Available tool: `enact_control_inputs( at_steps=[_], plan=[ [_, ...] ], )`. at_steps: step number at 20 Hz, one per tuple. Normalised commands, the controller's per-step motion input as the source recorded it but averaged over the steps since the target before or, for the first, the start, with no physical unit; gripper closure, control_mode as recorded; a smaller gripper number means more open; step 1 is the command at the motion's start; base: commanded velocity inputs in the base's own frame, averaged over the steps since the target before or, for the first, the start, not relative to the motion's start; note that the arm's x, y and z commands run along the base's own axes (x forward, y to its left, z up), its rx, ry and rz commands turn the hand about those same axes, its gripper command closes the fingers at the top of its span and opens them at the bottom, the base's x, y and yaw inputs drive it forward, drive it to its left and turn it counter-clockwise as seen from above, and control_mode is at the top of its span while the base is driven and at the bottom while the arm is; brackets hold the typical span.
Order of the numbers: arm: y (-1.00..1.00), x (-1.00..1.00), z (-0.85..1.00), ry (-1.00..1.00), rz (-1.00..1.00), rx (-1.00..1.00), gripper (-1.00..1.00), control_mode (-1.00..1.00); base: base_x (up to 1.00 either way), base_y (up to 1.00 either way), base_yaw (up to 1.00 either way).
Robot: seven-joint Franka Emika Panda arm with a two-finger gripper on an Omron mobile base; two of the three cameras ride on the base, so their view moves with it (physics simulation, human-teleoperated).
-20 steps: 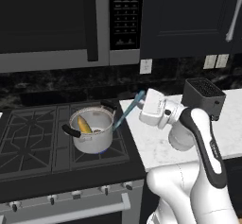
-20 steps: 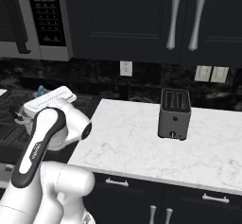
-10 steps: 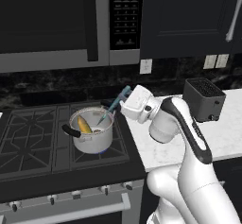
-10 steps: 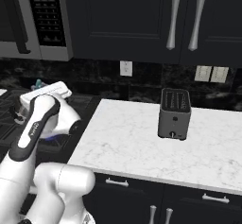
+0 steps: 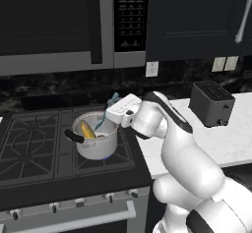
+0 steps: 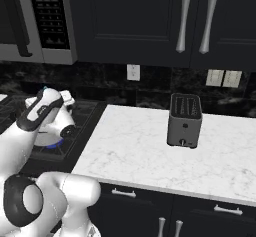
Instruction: Put the cucumber and mushroom in the pot. Retrieve the spatula and lightly stir the vegetables in the pot.
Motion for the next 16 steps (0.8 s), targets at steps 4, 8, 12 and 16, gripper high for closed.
enact_control_inputs(
  at_steps=[4, 8, 12, 16],
  plan=[
    [0.30, 0.61, -0.44, 0.13, -0.14, -0.08, 1.00, -1.00, 0.00, 0.00, 0.00],
    [0.31, 0.63, -0.41, 0.17, -0.13, -0.04, 1.00, -1.00, 0.00, 0.00, 0.00],
    [0.33, 0.73, -0.38, 0.17, -0.11, -0.03, 1.00, -1.00, 0.00, 0.00, 0.00],
    [0.14, 0.11, -0.15, 0.07, -0.12, -0.05, 1.00, -1.00, 0.00, 0.00, 0.00]
  ],
)
